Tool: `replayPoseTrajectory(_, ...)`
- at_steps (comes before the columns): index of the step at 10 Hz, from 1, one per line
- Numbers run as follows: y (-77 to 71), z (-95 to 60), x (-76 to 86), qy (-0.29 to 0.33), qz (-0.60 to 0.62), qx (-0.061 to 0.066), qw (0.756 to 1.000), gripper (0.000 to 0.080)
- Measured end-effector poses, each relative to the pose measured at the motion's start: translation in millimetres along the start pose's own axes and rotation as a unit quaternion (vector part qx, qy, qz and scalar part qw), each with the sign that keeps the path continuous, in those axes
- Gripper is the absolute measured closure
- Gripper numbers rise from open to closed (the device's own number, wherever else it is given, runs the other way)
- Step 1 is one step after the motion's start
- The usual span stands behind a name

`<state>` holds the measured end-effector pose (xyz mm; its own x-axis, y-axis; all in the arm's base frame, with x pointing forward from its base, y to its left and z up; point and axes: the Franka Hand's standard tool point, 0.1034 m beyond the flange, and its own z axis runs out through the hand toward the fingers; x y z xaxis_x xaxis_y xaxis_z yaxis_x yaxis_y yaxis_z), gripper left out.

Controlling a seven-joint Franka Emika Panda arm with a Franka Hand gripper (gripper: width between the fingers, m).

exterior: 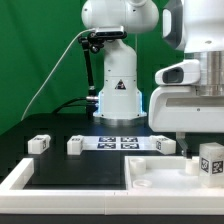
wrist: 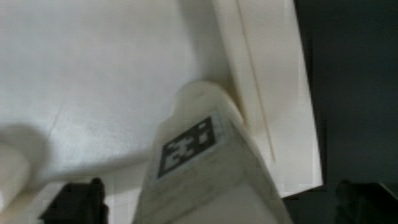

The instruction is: Assemble one leg

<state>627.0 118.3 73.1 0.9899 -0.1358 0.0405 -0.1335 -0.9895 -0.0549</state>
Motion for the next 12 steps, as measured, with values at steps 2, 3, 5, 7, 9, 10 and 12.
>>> replayPoseTrajectory(2,3.2,-0.7,0.8,0.0,-0.088,-0.002,0.996,0.0151)
replayPoseTrajectory(3,5.1,-1.6,1.4,0.001,-0.127,-0.002,0.992,0.0151)
replayPoseTrajectory(5,5.7,-0.9,1.2,0.001,-0.138,-0.002,0.99,0.0151)
replayPoseTrajectory(7,6.0,-0.8,1.2,0.001,-0.138,-0.002,0.99,0.042)
replayPoseTrajectory(9,5.8,-0.4,1.0,0.0,-0.118,-0.002,0.993,0.051)
replayPoseTrajectory(10,6.0,-0.1,0.9,0.0,-0.107,-0.001,0.994,0.051)
replayPoseTrajectory(12,5.4,0.6,0.8,-0.001,-0.004,0.003,1.0,0.051)
